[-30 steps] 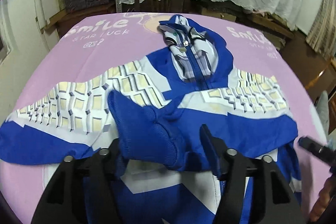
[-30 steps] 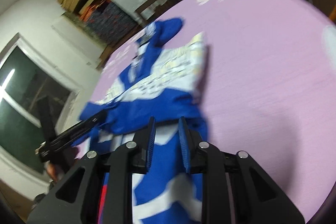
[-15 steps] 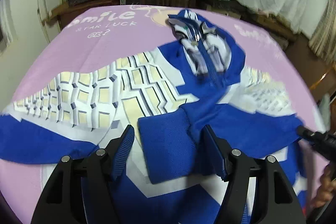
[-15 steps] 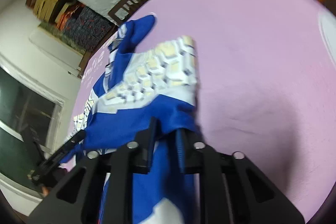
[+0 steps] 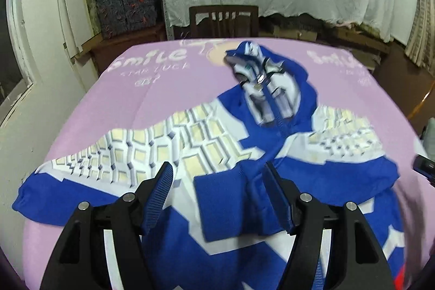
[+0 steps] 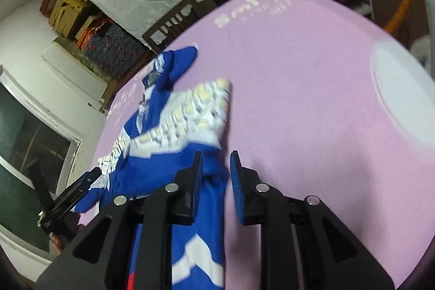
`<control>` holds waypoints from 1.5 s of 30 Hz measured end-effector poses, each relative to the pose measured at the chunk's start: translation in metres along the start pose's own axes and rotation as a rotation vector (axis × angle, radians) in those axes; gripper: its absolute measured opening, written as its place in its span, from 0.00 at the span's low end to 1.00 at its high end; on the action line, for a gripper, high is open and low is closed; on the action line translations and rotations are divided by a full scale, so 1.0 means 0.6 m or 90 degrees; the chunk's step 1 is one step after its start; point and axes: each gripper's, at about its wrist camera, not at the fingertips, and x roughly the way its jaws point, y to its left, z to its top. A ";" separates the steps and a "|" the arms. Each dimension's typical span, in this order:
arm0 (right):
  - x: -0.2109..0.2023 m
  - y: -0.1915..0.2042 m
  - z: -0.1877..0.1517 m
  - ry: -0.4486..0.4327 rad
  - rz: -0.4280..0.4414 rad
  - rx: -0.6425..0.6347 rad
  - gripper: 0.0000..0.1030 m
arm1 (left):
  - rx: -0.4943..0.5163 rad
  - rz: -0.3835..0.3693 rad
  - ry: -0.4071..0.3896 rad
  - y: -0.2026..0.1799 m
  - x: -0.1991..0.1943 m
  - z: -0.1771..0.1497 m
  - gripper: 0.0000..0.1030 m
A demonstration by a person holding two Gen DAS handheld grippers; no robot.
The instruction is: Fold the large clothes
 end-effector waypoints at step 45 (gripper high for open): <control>0.071 0.023 -0.025 0.042 0.029 -0.002 0.23 | -0.116 0.010 0.071 0.097 0.033 -0.028 0.82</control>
